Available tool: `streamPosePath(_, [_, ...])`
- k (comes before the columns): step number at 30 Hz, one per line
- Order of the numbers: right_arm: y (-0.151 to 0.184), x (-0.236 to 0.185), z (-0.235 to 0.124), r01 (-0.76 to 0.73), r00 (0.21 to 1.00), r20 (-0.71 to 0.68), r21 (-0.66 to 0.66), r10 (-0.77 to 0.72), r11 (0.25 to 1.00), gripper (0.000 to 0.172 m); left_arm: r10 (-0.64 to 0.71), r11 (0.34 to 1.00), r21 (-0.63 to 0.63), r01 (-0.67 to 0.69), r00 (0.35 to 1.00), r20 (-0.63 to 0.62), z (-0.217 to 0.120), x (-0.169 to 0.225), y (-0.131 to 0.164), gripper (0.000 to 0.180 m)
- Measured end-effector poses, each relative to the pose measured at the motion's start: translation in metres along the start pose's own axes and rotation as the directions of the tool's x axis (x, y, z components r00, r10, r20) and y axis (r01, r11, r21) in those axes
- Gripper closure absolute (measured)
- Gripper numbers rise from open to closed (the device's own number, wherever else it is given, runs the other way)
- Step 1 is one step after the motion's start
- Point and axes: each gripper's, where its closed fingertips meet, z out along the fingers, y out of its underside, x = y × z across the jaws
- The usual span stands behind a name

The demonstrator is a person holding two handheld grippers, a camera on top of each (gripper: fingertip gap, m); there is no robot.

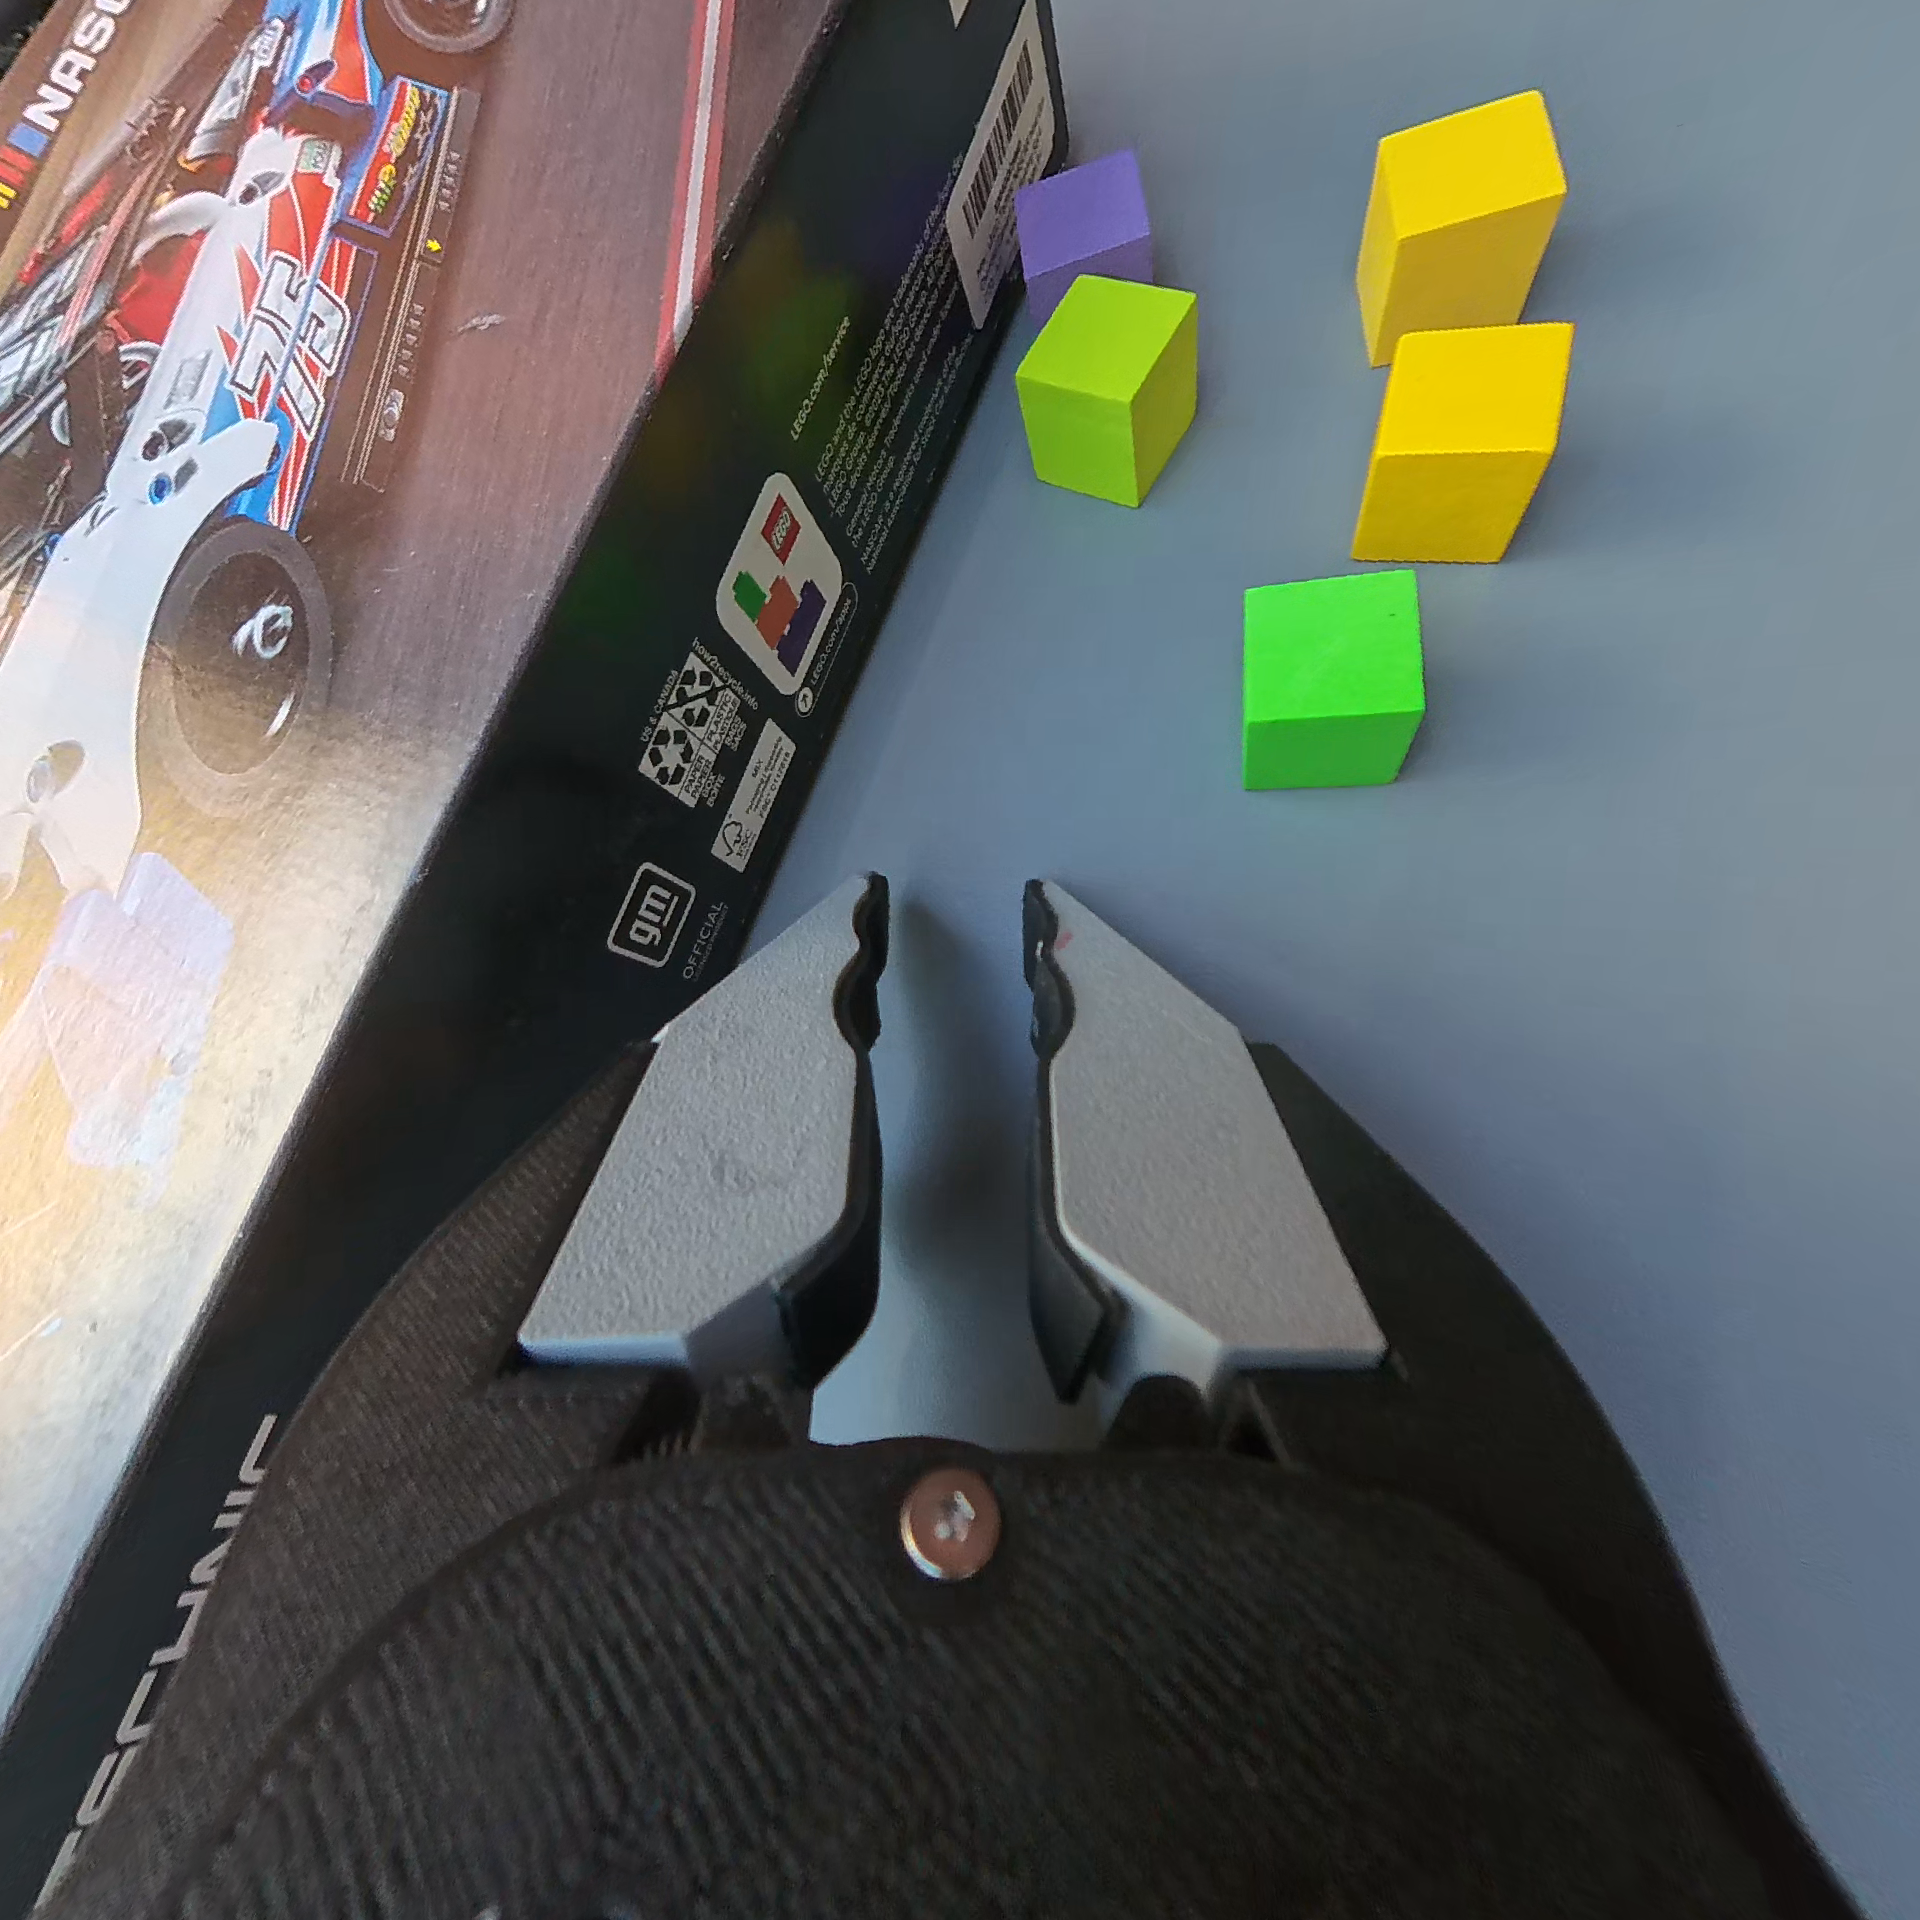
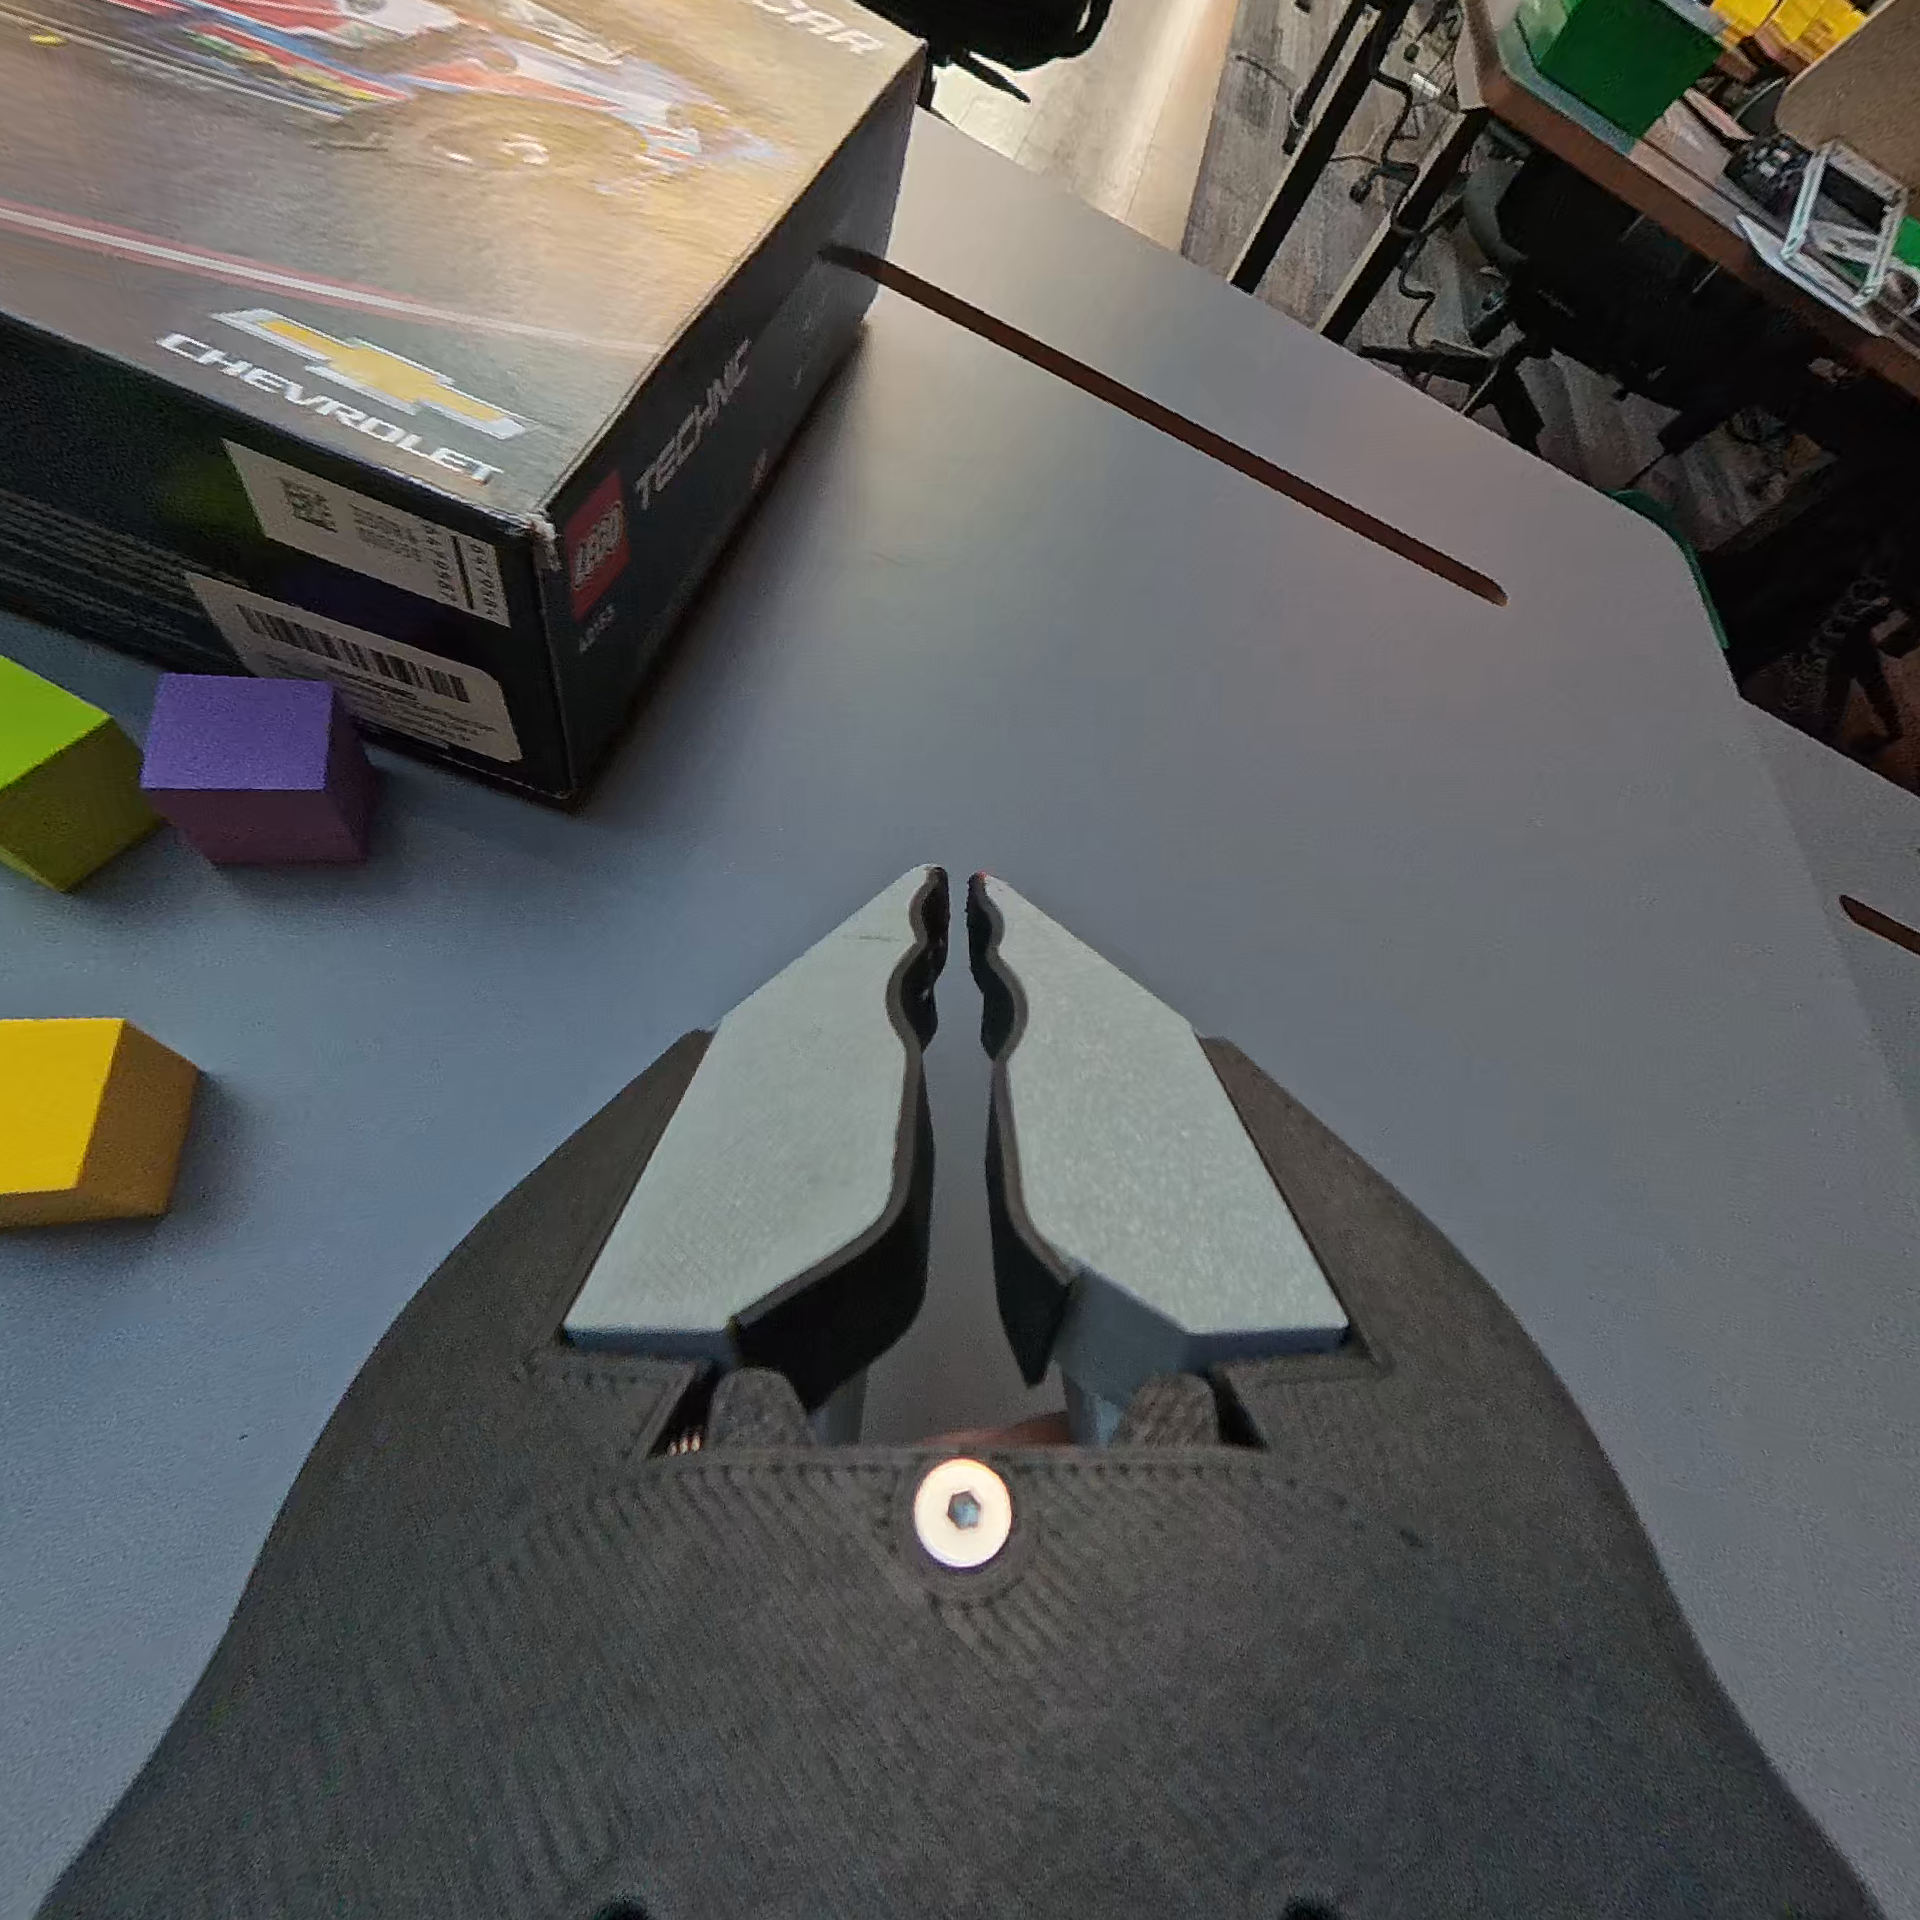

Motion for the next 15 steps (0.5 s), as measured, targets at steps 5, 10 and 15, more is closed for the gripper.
streamPosePath(5, [-0.005, -0.016, -0.003, -0.018, 0.993, 0.114, 0.031, 0.015, 0.999, 0.158, 0.006, 1.0, 0.005, -0.006, 1.0, -0.012, 0.0, 0.002, -0.001, 0.155])
streamPosePath(10, [-0.018, -0.039, -0.011, -0.005, 0.971, 0.236, 0.108, -0.021, 0.994, 0.15, 0.041, 0.999, 0.027, -0.04, 0.998, -0.052, -0.001, 0.01, -0.004, 0.149])
streamPosePath(15, [-0.048, -0.109, -0.053, -0.009, 0.805, 0.565, 0.317, -0.181, 0.948, 0.142, 0.064, 0.997, 0.051, -0.059, 0.993, -0.103, -0.002, 0.021, -0.009, 0.137])
